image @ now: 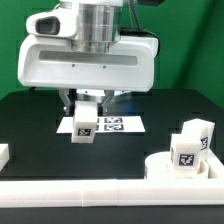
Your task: Assemble stool
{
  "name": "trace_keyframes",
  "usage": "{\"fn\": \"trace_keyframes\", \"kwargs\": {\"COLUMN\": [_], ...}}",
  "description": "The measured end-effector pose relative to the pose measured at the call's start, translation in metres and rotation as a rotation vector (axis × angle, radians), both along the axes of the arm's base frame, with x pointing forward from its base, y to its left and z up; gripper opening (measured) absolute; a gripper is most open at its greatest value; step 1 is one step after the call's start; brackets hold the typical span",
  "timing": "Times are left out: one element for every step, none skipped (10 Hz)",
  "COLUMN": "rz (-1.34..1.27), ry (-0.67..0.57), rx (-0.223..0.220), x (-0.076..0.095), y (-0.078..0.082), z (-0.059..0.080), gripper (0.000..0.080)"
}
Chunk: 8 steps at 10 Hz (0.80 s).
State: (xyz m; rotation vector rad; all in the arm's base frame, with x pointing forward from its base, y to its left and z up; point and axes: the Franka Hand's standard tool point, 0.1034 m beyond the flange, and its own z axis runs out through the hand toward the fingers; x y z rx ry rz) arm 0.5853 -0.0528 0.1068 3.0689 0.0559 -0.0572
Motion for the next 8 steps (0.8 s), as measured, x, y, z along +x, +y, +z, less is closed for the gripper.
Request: {"fn": "trace_keyframes", "kwargs": {"rz": [-0.003,-0.005,-0.014,0.018,0.047,0.054,0.069,0.071], "ry": [-0.096,-0.135,-0.201,-0.307,-0.390,-0.436,-0.521,-0.517], "rx": [0.015,0.023,0.026,0.014,-0.012,-0.019,-0.035,-0.035], "x": [0.009,0.011,0.023,0.033,0.028,0.026,0.028,0.025], "y": [0.012,0.026,0.038,0.038,0.028,0.027,0.024,0.025], "z": [0.005,0.011,0.019,0.019,0.006,0.005,0.008,0.004], "gripper": [0.0340,0.0340,0.0340,0.0340,0.0340,0.0340,0.0340,0.0340]}}
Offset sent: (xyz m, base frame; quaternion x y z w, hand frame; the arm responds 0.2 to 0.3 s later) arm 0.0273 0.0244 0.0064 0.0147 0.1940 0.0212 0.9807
